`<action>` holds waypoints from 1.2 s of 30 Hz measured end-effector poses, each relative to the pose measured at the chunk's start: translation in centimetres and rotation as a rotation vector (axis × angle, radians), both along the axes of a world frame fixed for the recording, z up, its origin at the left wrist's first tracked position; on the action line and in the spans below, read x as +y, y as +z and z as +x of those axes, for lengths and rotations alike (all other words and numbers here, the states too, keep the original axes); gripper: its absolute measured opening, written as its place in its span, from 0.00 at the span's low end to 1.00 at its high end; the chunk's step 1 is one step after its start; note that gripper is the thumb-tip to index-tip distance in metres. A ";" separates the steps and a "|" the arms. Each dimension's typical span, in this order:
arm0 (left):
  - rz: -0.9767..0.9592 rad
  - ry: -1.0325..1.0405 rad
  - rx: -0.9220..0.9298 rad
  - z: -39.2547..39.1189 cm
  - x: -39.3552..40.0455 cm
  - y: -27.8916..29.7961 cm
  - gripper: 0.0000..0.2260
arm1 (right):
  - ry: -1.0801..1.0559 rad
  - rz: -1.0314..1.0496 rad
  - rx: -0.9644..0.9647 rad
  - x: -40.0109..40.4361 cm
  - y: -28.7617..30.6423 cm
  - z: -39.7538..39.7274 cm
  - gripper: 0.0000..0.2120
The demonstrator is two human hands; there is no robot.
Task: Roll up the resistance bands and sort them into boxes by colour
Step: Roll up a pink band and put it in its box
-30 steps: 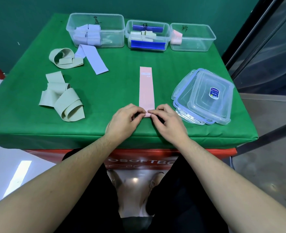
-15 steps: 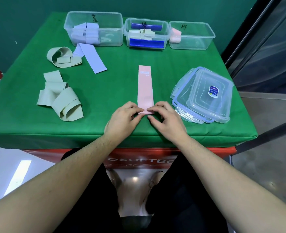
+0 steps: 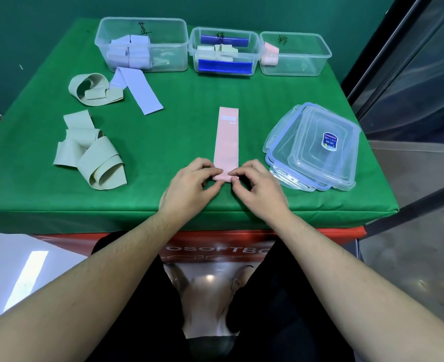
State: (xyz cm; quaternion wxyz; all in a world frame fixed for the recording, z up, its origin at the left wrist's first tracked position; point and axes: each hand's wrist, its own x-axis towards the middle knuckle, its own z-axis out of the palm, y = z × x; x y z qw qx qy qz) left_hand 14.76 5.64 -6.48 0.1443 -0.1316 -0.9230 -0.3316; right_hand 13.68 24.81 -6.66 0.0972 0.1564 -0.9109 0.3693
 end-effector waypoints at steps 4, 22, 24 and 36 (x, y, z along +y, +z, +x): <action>-0.006 -0.028 0.048 0.1 0.1 0.2 0.08 | -0.009 0.012 0.004 -0.1 0.1 0.0 0.07; 0.021 0.010 -0.002 0.3 0.2 0.6 0.11 | 0.000 0.083 0.003 -0.2 0.5 -0.3 0.10; 0.023 0.017 0.001 0.2 0.2 0.7 0.08 | -0.005 0.085 -0.011 -0.4 0.6 -0.3 0.10; 0.069 -0.041 -0.038 -0.4 -0.4 0.5 0.08 | 0.108 0.040 0.026 0.4 1.1 -0.8 0.09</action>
